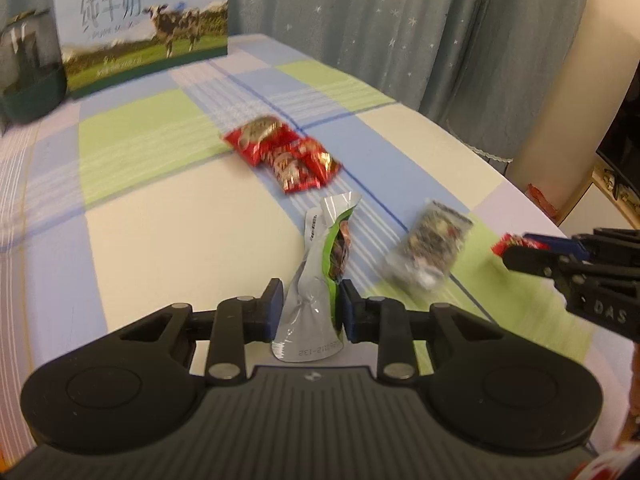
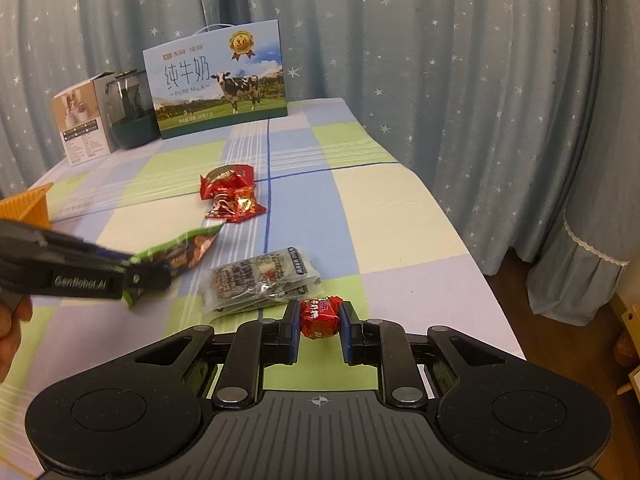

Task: Organize snacks
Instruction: 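Carry the pouch and red candy with both tools over the orange tray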

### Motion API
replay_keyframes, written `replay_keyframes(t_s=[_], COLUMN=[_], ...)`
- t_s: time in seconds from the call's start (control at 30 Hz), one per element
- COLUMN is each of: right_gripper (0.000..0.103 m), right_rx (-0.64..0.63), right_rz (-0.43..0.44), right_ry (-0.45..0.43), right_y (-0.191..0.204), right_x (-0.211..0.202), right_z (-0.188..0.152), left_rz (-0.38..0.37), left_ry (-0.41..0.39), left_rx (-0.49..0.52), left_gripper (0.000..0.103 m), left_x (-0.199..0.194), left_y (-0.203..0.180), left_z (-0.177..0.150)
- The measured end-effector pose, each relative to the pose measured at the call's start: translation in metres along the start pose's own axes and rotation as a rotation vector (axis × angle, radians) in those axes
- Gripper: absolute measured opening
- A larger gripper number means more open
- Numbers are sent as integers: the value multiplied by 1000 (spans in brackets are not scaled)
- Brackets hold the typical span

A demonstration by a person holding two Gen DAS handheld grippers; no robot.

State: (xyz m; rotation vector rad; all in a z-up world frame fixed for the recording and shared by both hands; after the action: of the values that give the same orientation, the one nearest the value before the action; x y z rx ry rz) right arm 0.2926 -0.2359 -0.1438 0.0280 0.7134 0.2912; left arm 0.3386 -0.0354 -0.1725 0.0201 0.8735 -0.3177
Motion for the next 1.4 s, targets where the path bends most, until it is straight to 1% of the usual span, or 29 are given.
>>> replay_keyframes(t_s=[0.07,0.2,0.4,0.47,0.5,0.57,0.7,0.87,0.93,1.0,1.13,1.4], right_gripper=[20,20,20,20,20,20,20,20,20,20,20,20], right_rx=[-1,-1,6,13,17,24,33,33,34,36,34,17], right_rz=[5,19,29,30,31,31,30,29,27,28,34,57], right_ry=[0,3,10,14,15,16,21,21,22,23,23,2], right_y=[4,12,21,22,22,21,21,20,20,21,25,39], right_x=[-5,-17,-32,-35,-36,-37,-37,-36,-35,-34,-35,-47], right_z=[-1,-5,-12,-14,-15,-16,-17,-17,-17,-17,-16,-4], left_rz=[5,27,18,25,30,27,5,8,20,26,21,16], left_ry=[17,45,67,62,59,46,42,35,34,39,46,1], left_rx=[-17,-11,-21,-7,6,22,17,27,41,56,40,-26], left_gripper=[27,27,28,34,38,38,38,38,29,24,23,23], left_x=[-9,-30,-52,-54,-54,-53,-43,-35,-35,-36,-39,-66], left_y=[-1,-10,-18,-19,-20,-22,-24,-24,-24,-25,-23,-15], left_z=[-10,-32,-59,-61,-61,-58,-51,-46,-46,-48,-48,-35])
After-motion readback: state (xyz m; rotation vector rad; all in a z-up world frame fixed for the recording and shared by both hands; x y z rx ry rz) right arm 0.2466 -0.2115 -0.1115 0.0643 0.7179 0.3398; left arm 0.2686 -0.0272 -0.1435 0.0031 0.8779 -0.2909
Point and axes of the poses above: each gripper's, at about its wrist camera, not at the fingertips, and x roughly the way its jaws point, y to its left, z to its top, the point moved 5 cm from there along x, roughly the way its jaws point, and after that the axes turned 1 degree about z, right-handed, at the moved point
